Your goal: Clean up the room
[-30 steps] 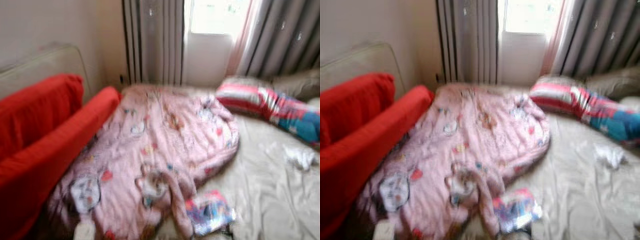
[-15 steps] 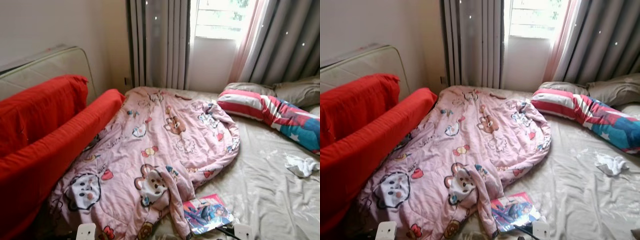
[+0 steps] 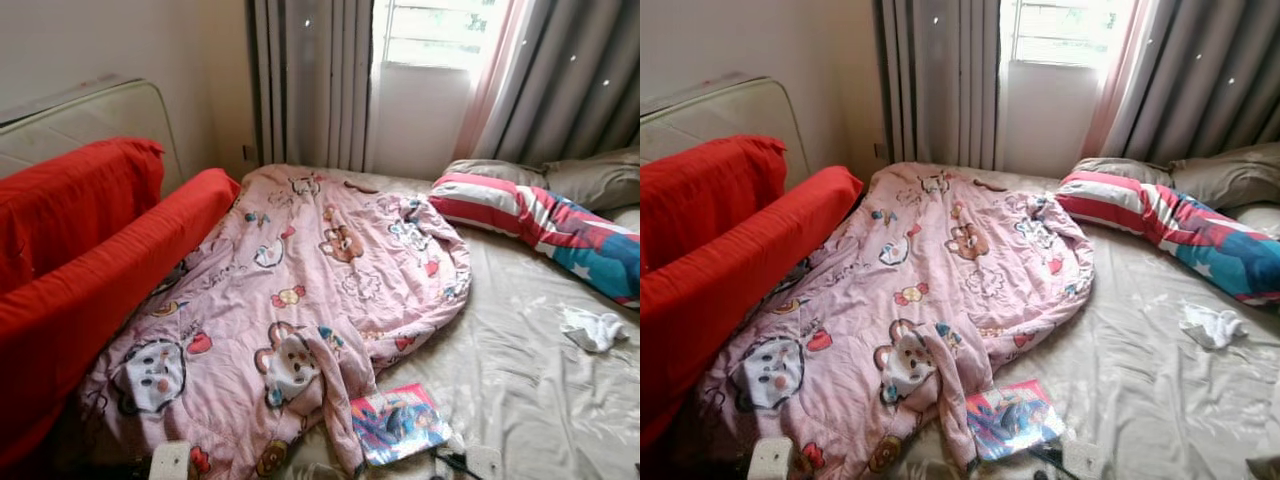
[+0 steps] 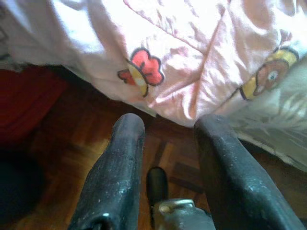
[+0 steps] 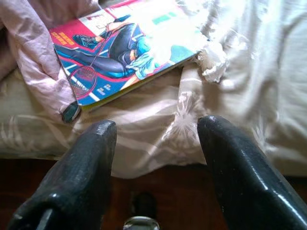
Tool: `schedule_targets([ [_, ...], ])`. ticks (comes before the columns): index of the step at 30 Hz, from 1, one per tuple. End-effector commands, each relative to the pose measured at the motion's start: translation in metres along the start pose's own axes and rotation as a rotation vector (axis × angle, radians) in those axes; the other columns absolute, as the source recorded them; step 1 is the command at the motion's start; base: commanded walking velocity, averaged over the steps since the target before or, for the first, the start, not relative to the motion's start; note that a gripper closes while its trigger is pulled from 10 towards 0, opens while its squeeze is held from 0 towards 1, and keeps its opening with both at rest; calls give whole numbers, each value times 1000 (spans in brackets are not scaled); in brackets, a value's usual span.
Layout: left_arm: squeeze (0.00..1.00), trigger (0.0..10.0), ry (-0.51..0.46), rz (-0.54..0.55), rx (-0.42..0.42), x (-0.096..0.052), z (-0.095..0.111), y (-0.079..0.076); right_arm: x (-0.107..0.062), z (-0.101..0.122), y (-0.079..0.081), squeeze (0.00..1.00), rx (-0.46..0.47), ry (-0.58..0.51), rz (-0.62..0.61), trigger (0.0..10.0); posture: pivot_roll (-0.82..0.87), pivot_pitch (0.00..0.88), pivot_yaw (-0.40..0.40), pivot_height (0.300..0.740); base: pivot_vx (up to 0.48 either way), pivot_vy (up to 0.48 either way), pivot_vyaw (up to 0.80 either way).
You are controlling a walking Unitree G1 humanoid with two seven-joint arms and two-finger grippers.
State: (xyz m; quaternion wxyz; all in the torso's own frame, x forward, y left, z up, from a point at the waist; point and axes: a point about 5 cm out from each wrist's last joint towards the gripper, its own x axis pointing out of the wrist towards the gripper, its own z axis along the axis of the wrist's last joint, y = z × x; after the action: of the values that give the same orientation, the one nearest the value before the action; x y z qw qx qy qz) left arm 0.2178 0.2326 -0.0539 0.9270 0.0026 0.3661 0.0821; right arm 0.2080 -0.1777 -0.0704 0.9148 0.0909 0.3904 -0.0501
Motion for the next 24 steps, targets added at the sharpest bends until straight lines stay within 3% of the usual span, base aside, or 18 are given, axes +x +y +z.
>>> schedule_targets([
  [1, 0, 10000, 10, -8, -6, -1, -4, -5, -1, 3, -8, 0, 12, -14, -24, 10000, 34, 0, -38, 740, 0, 0, 0],
  [19, 0, 10000, -141, 6, -55, -2, 8, -5, -1, 13, -7, 0, 36, -126, 1, 10000, 28, 0, -38, 740, 0, 0, 0],
  [24, 0, 10000, -188, 8, -129, -4, 9, -5, -3, 18, -5, 0, 39, -188, 19, 10000, 19, 0, -39, 740, 0, 0, 0],
])
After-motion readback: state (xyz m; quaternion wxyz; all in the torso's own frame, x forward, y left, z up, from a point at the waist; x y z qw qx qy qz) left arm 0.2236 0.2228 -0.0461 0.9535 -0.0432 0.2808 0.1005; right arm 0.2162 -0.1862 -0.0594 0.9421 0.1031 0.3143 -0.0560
